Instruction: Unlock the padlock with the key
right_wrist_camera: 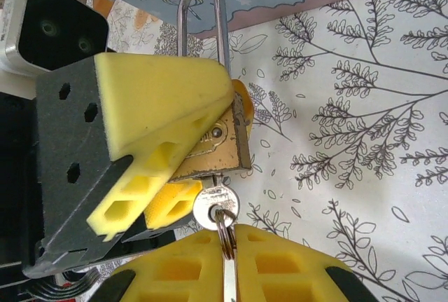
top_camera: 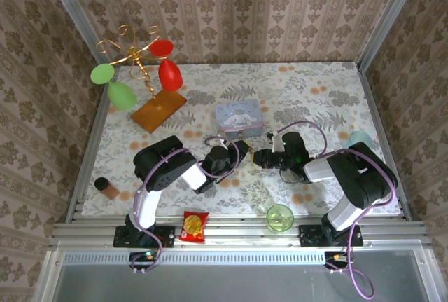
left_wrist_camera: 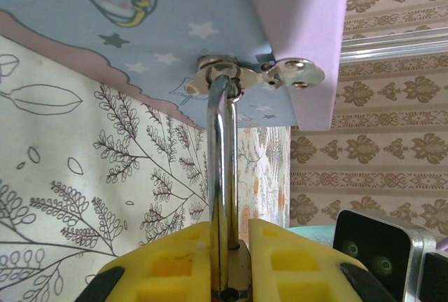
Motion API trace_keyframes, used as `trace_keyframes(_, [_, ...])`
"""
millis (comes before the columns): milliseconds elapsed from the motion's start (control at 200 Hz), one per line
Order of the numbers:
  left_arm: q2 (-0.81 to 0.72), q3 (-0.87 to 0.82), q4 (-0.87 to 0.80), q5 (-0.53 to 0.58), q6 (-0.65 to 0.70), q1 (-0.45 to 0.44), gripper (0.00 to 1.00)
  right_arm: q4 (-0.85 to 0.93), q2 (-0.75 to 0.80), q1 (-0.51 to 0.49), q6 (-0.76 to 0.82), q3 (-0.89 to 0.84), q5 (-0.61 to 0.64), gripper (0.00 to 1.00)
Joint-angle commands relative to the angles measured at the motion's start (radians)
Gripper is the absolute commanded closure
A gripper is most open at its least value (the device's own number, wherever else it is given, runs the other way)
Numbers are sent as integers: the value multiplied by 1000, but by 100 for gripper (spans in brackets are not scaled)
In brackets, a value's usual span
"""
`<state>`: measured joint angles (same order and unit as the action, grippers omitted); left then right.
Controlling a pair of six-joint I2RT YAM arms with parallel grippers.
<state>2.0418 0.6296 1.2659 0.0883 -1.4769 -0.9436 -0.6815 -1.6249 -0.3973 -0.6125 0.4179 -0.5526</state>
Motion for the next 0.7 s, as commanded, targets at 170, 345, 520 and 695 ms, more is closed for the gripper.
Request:
trace_keyframes(170, [-41, -18, 32, -30, 43, 10, 89, 67, 61, -9, 59, 4, 150, 78])
trace_keyframes(345, [-42, -6, 30, -41, 38, 9, 90, 313, 218, -91, 232, 36, 407, 56])
trace_keyframes(520, [-47, 1, 30, -47, 30, 7, 90, 406, 204, -110, 330, 102, 408, 58])
trace_keyframes(695, [-55, -2, 30, -45, 29, 8, 90, 437, 176, -167, 409, 146, 470, 59])
